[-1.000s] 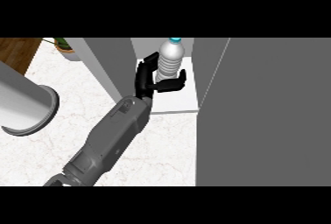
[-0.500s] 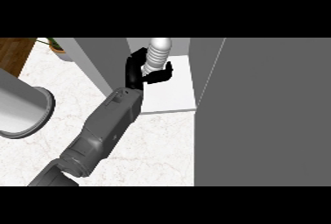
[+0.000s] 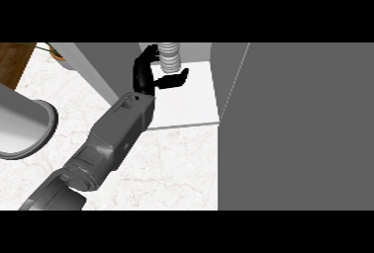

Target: Pick up the bottled water, place it into the cabinet and close the cabinet

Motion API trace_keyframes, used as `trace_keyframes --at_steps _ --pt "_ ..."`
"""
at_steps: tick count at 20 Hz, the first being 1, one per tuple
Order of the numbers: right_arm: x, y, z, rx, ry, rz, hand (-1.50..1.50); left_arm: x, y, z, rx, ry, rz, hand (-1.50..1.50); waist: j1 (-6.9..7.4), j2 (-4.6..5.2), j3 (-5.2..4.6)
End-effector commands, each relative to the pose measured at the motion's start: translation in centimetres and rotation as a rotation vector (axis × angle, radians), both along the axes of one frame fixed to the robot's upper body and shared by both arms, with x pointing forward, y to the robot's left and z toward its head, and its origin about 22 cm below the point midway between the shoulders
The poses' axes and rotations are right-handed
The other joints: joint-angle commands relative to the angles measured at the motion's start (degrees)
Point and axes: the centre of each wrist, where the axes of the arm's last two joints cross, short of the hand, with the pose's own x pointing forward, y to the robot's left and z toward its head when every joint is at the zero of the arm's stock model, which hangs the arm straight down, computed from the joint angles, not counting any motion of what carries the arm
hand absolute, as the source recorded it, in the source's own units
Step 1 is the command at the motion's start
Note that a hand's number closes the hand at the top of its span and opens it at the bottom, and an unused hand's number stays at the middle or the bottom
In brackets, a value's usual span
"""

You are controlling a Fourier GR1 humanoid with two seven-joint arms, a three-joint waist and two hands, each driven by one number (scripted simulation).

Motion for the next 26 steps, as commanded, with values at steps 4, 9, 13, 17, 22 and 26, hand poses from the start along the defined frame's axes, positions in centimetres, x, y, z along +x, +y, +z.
trace_keyframes --at_steps 4,9,13,17,22,26 --pt "0.4 0.3 0.2 0.053 -0.024 0.030 -1.50 0.8 0.3 1.2 0.100 -0.047 0.050 -1.50 -0.76 0.44 -0.02" --pt "0.1 -0.5 -0.3 0.062 0.007 0.043 -1.50 0.7 -0.6 1.5 0.058 -0.042 -0.063 -1.50 -0.18 -0.01 0.03" --pt "-0.2 -0.1 1.1 0.046 -0.001 0.042 -1.50 1.1 -0.8 2.7 -0.078 -0.161 -0.150 -1.50 0.22 -0.03 -0.11" --pt "-0.2 0.3 0.8 0.065 -0.008 0.064 -1.50 1.6 -2.0 4.7 -0.170 -0.232 -0.236 -1.50 1.06 -0.62 -0.05" --pt "-0.8 0.8 1.7 0.066 0.008 0.064 -1.50 1.5 -1.8 4.4 -0.243 -0.234 -0.295 -1.50 2.50 -1.23 -0.03" --pt "-0.3 0.9 2.2 0.065 0.006 0.043 -1.50 0.2 -3.1 2.3 -0.247 -0.221 -0.316 -1.50 2.95 -1.42 0.01"
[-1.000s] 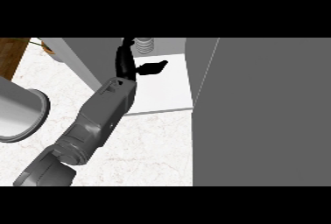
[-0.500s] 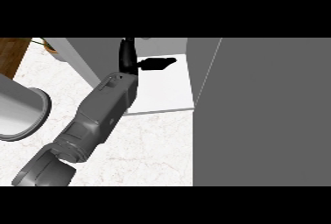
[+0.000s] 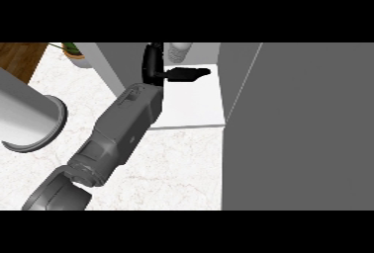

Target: Pick up the bottled water, place it into the cabinet and close the cabinet

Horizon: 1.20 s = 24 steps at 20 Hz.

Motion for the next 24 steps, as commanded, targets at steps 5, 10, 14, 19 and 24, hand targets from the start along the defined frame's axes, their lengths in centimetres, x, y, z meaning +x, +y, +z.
trace_keyframes --at_steps 5,10,14,19,24 --pt "0.3 0.9 3.0 0.016 -0.017 -0.024 -1.50 -1.3 -1.1 -0.8 -0.068 -0.031 -0.051 -1.50 1.55 -0.77 0.06" --pt "-1.0 1.0 4.2 0.031 -0.019 -0.036 -1.50 -2.8 -1.6 -1.6 -0.135 -0.002 -0.147 -1.50 2.35 -1.35 0.06" --pt "-0.5 1.1 2.0 0.021 0.003 -0.027 -1.50 -6.3 -2.1 -3.8 -0.212 0.010 -0.255 -1.50 2.53 -1.59 0.07" --pt "-0.6 1.7 3.2 0.015 -0.013 -0.040 -1.50 -9.5 -1.4 -5.2 -0.272 -0.004 -0.363 -1.50 3.51 -1.48 0.07" --pt "-0.5 1.9 2.9 -0.008 -0.003 -0.057 -1.50 -13.4 -3.0 -4.1 -0.301 -0.034 -0.402 -1.50 3.08 -1.37 0.08"
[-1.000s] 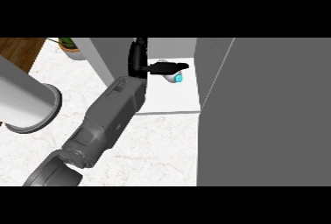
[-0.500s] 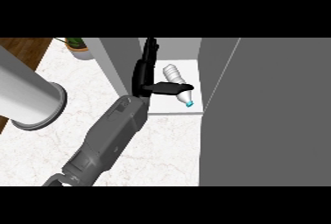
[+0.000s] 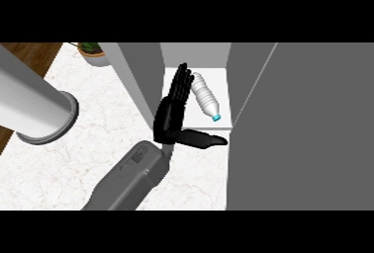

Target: Pick up the bottled water, place it into the cabinet and close the cabinet

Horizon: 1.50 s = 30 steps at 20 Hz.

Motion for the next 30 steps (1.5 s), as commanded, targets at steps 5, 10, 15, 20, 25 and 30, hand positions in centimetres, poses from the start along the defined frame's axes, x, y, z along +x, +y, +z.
trace_keyframes --at_steps 5,10,15,20,25,30 --pt "-0.6 0.3 4.1 -0.111 -0.062 0.091 -1.50 -5.3 3.0 1.3 -0.056 -0.014 -0.072 1.50 0.56 -0.13 -0.03" --pt "-1.2 -0.1 3.5 -0.214 0.000 0.306 1.50 -8.2 4.2 0.0 -0.046 0.050 -0.061 1.50 -0.32 -0.19 -0.02" --pt "-1.5 0.8 4.5 -0.216 -0.015 0.451 1.50 -10.2 8.7 0.1 -0.045 0.046 0.001 -1.50 -0.60 -0.20 -0.05" --pt "-1.4 1.6 5.5 -0.259 -0.088 0.535 1.50 -11.5 12.9 0.3 -0.029 0.051 0.063 -1.50 -0.93 -0.34 -0.12" --pt "-1.6 2.6 5.7 -0.244 -0.057 0.636 1.50 -14.1 14.5 1.0 -0.111 0.056 0.098 -1.50 -0.41 -0.45 -0.20" --pt "-1.3 3.7 6.4 -0.213 -0.110 0.739 1.50 -15.5 18.3 1.5 -0.151 0.087 0.096 -1.50 0.71 -0.61 -0.48"
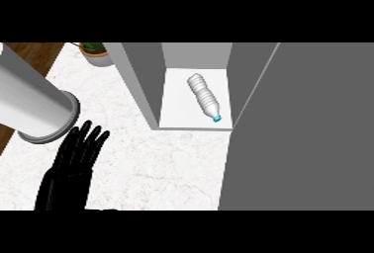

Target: Pick up the bottled water, place it into the cabinet and close the cabinet

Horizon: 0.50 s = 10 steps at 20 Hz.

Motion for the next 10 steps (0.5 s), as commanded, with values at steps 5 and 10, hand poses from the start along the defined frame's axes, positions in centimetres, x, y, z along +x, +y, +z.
trace_keyframes --at_steps 5,10 --pt "0.3 1.3 4.6 -0.176 -0.197 0.207 1.50 -1.9 3.6 1.3 -0.018 0.005 0.010 -1.50 1.65 -0.46 -0.33" --pt "0.1 2.8 4.0 -0.045 -0.113 0.181 1.50 -2.9 6.0 1.5 0.007 0.004 0.019 -1.50 2.71 0.16 -0.56"
